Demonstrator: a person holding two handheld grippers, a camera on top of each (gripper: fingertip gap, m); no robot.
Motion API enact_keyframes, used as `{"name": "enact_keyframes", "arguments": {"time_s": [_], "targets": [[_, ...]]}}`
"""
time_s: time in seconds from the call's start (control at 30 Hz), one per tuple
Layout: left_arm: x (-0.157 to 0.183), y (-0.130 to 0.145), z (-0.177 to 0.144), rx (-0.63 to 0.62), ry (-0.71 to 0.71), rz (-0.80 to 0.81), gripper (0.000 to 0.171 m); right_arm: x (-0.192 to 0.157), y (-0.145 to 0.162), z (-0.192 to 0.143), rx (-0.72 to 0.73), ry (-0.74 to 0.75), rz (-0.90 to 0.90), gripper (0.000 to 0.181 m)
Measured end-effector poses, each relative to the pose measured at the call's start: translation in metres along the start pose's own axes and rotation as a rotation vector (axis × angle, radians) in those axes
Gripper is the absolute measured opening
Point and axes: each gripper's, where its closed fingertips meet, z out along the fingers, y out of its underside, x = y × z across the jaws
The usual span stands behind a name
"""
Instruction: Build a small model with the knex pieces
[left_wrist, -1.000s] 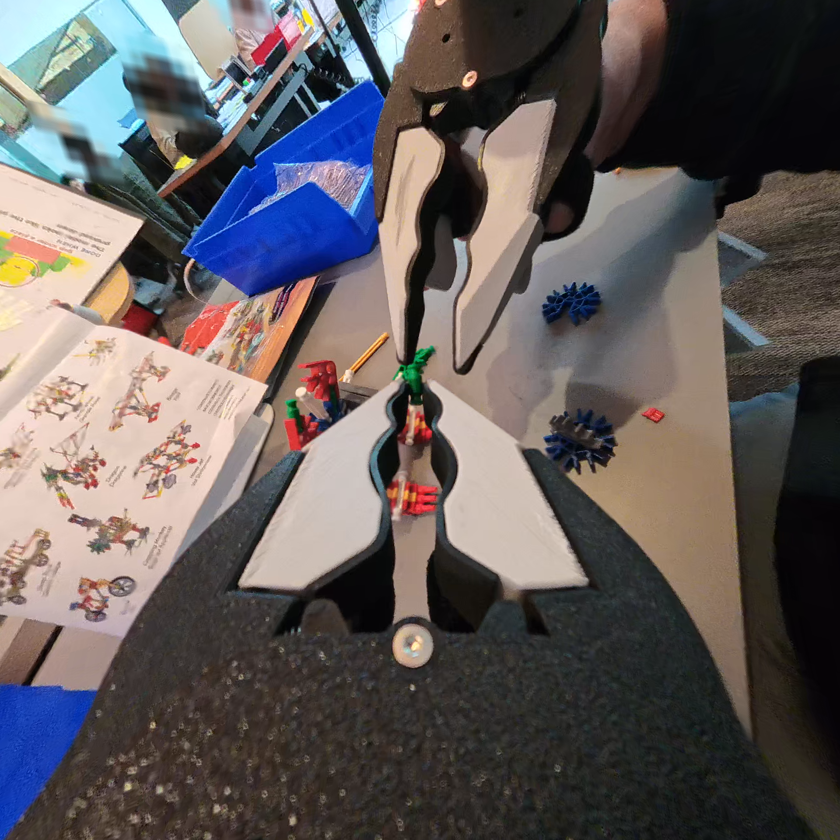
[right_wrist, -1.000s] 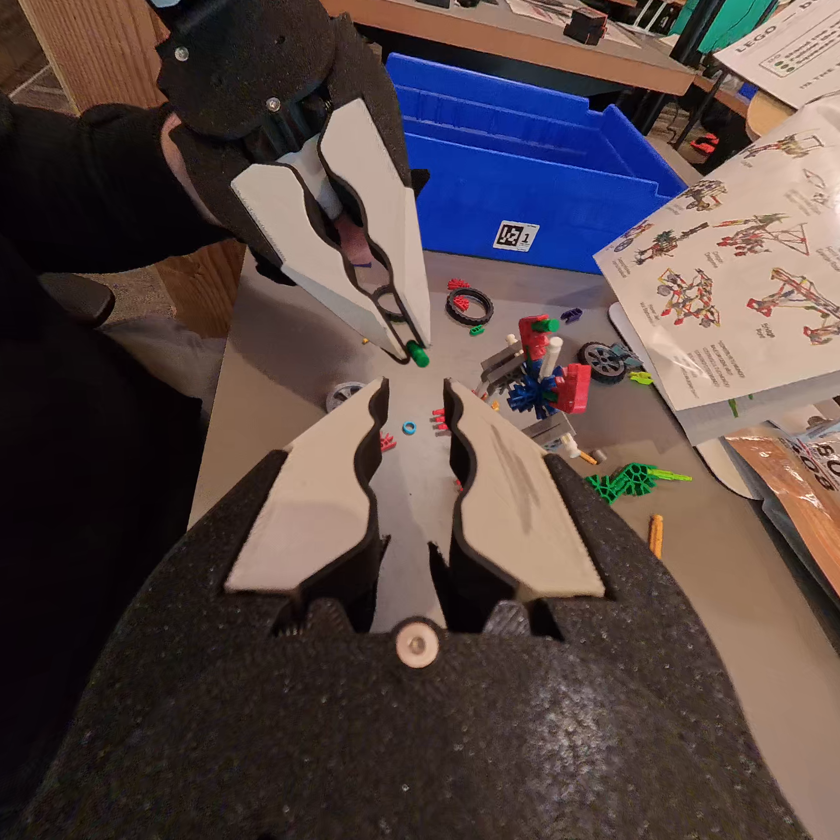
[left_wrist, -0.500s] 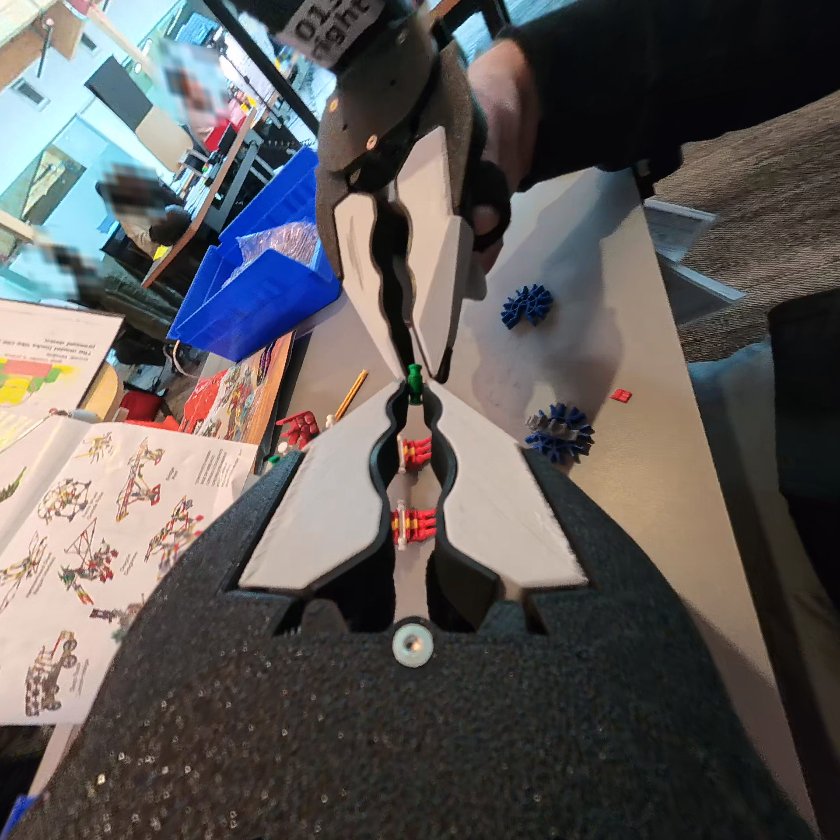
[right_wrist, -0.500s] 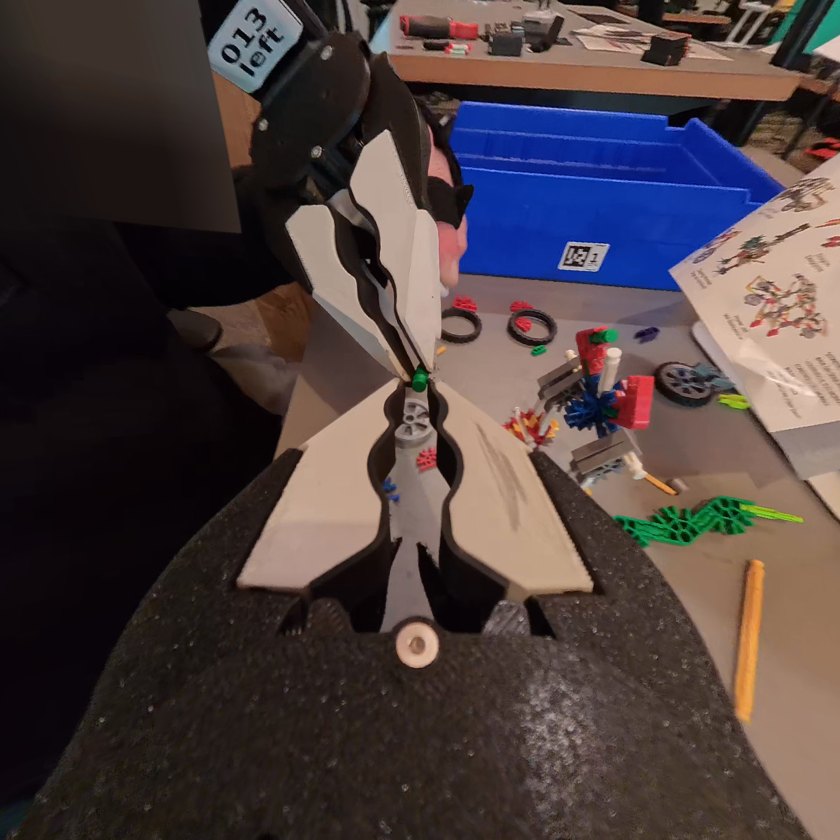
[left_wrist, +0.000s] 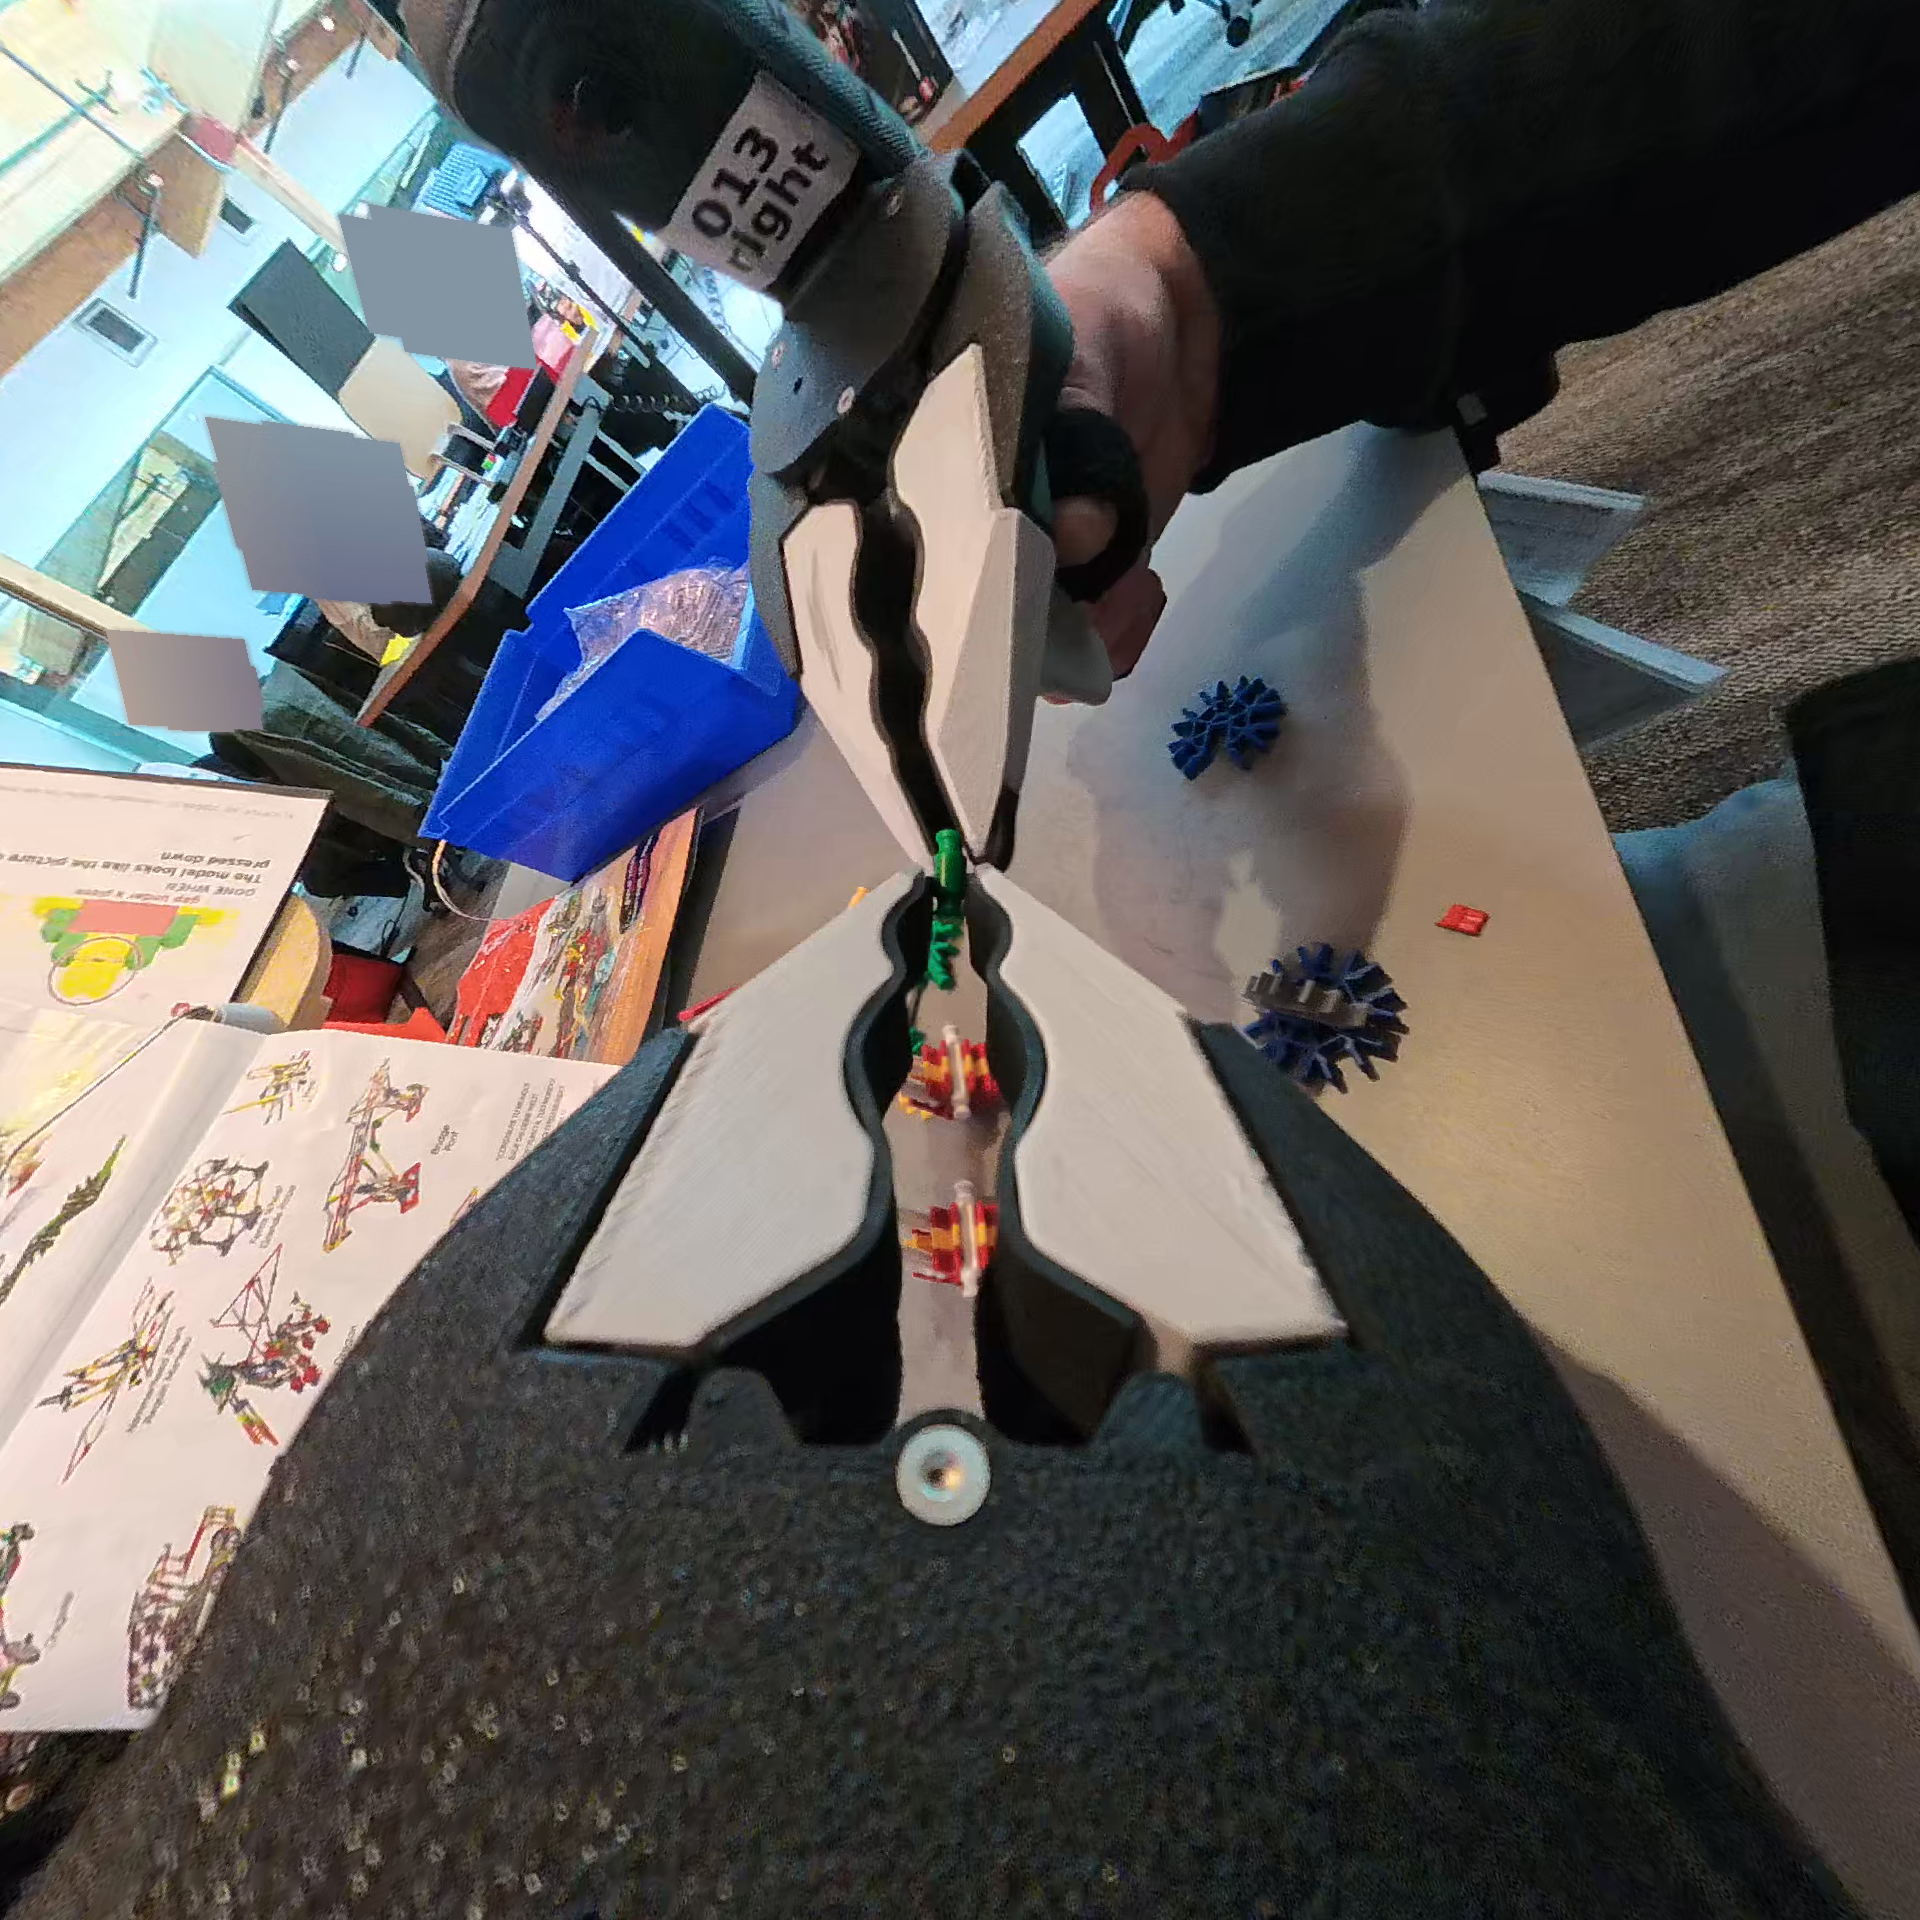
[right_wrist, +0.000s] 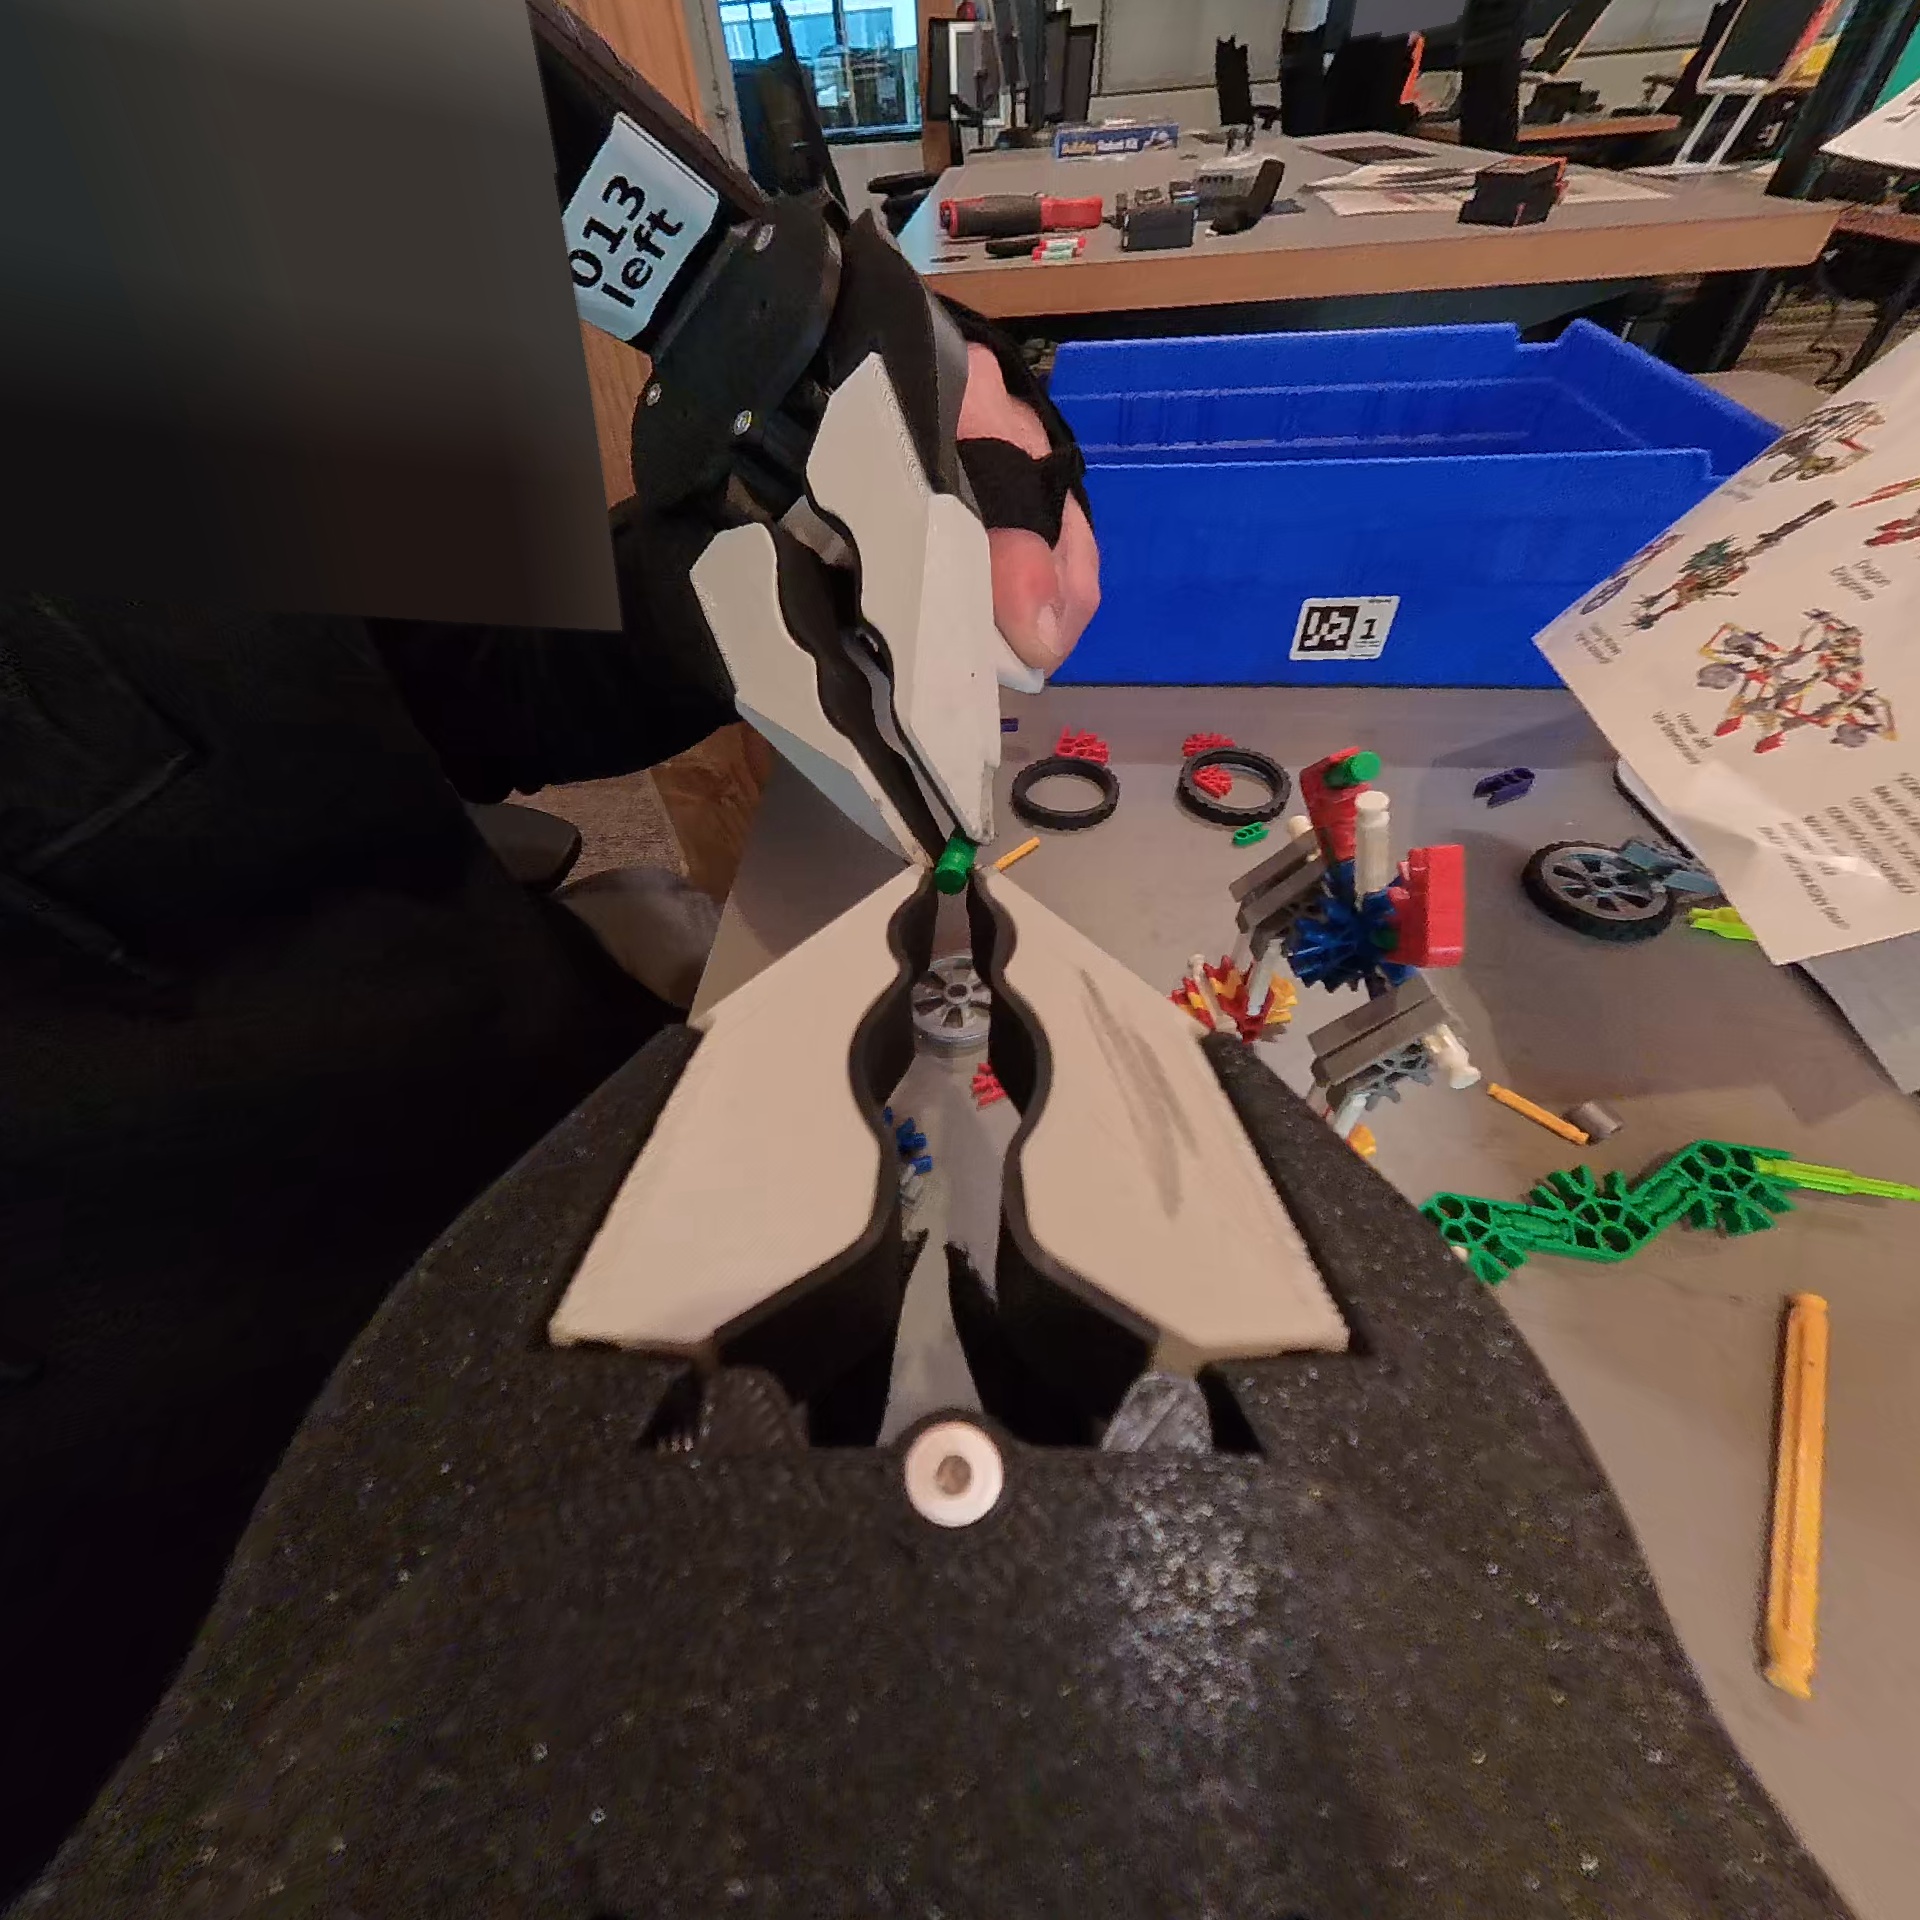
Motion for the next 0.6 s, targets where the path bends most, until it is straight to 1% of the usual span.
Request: {"name": "enact_keyframes", "arguments": {"time_s": [0.2, 0.43, 0.6], "targets": [[-0.0047, 0.0001, 0.0019, 0.018, -0.024, -0.023, 0.007, 0.0038, -0.0014, -0.0031, 0.001, 0.027, -0.012, 0.004], [-0.0046, 0.0029, 0.0034, 0.008, -0.033, -0.006, 0.004, 0.0028, -0.0035, -0.0046, 0.006, 0.030, -0.007, 0.004], [-0.0057, 0.0033, 0.0042, 0.000, -0.068, 0.028, 0.005, 0.0037, -0.0031, -0.0049, -0.002, 0.040, 0.007, 0.004]]}}
